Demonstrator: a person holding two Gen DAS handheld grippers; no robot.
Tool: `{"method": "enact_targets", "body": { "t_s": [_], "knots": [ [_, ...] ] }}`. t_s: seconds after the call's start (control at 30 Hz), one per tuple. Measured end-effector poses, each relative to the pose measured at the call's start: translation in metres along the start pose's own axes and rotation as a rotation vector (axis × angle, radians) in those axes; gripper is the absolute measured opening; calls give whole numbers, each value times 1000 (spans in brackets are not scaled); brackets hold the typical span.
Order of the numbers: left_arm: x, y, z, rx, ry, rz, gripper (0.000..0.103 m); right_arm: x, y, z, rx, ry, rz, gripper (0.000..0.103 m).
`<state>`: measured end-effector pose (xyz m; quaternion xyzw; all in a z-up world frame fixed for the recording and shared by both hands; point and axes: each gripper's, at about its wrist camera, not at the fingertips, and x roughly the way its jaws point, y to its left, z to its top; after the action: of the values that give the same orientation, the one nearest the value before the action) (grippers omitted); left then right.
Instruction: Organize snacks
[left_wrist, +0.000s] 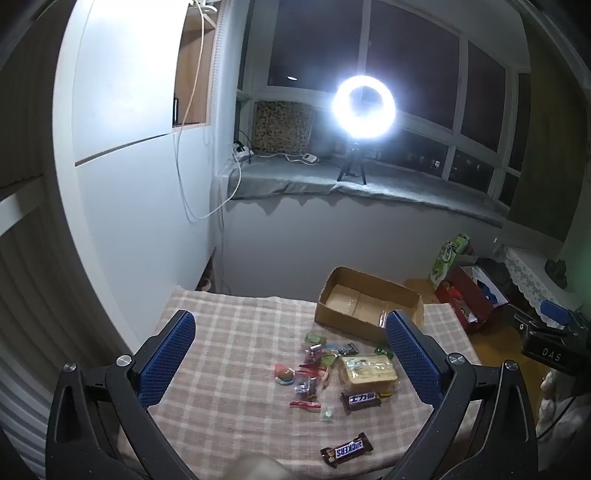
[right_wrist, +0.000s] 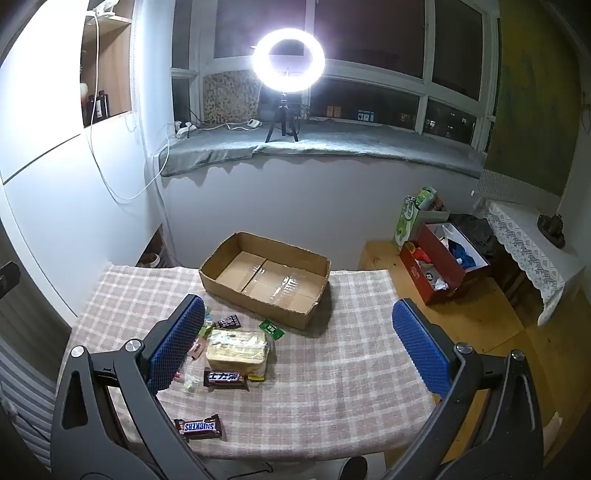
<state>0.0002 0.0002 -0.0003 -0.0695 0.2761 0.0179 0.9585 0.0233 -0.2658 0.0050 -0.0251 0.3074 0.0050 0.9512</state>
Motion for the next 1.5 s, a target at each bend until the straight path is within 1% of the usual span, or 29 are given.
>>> {"method": "enact_targets", "body": {
  "t_s": [0.3,0.33,0.6,1.5],
  "knots": [
    [1,5,3,4,-2,-17,102,1,0,1,-4,12,0,103],
    [0,-1,0,10,-9,3,102,1,0,0,-3,12,0,103],
    [-1,0,4,9,-11,-2,102,1,0,0,-3,13,1,103],
    [1,-2,4,11,-15,-2,102,3,1,1,0,19,4,103]
  ]
}}
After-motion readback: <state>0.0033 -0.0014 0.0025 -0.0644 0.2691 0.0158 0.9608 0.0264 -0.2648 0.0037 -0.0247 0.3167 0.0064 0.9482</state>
